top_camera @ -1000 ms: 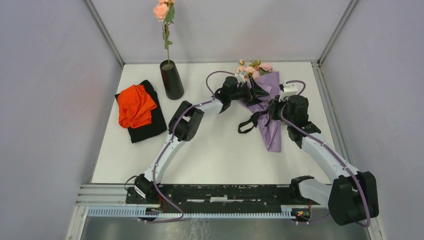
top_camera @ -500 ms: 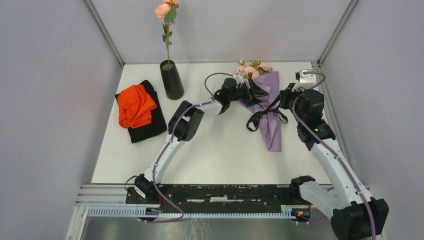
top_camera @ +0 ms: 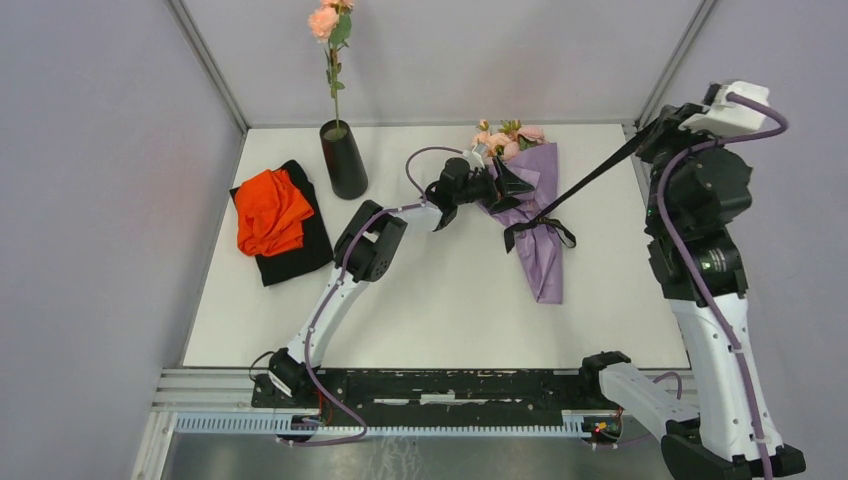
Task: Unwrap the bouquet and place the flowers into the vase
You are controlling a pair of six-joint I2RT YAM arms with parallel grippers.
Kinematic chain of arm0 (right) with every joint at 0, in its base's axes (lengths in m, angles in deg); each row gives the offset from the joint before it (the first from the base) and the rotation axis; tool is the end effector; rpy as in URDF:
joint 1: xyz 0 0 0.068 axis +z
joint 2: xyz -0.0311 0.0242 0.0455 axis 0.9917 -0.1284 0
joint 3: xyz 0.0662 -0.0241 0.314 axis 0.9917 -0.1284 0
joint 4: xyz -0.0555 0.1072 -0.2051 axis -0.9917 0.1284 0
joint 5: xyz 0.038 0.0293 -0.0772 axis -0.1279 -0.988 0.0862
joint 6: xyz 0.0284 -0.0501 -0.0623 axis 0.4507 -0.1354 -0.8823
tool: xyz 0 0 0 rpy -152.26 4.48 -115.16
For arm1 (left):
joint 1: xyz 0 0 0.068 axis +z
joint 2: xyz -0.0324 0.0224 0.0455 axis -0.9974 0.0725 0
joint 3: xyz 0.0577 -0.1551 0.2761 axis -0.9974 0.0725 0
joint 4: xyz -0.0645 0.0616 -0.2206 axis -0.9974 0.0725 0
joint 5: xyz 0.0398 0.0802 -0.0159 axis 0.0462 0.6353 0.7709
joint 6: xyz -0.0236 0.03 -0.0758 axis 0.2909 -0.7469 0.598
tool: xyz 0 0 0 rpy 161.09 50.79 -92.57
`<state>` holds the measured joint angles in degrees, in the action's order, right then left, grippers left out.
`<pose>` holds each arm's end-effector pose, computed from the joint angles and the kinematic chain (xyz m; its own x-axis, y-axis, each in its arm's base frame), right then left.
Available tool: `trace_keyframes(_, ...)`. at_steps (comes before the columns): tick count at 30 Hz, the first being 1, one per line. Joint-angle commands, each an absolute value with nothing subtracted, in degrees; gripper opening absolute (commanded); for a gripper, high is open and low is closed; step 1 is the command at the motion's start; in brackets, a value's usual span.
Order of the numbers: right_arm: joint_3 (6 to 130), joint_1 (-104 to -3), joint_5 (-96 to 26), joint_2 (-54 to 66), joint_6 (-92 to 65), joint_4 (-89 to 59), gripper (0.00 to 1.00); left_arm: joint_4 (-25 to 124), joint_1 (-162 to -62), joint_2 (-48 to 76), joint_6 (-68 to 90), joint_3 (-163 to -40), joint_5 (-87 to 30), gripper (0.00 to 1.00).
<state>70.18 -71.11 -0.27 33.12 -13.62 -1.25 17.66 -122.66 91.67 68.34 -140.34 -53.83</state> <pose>0.1543 -0.0035 0.5351 0.1927 0.1416 -0.9710 0.2472 0.9506 0.1877 0.4861 -0.4154 0.1327 -0.9198 -0.2844 -0.2705 0.2183 0.2021 -0.9547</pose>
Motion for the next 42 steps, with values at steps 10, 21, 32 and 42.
trace_keyframes(10,69.23,-71.36,16.23,36.60,-19.66,-3.28,0.00,32.34,-120.73,94.14,63.40,-136.39,-50.45,1.00)
trace_keyframes(21,85.69,-71.28,15.58,30.00,-25.84,0.30,0.00,30.42,-120.91,94.37,65.60,-136.70,-50.77,1.00)
trace_keyframes(32,69.95,-71.36,12.64,32.61,-24.16,0.60,0.71,31.53,-121.04,93.98,64.35,-136.52,-52.64,1.00)
trace_keyframes(42,47.21,-71.30,0.02,22.68,-16.24,-8.62,0.83,35.29,-120.96,89.38,59.45,-133.45,-53.28,1.00)
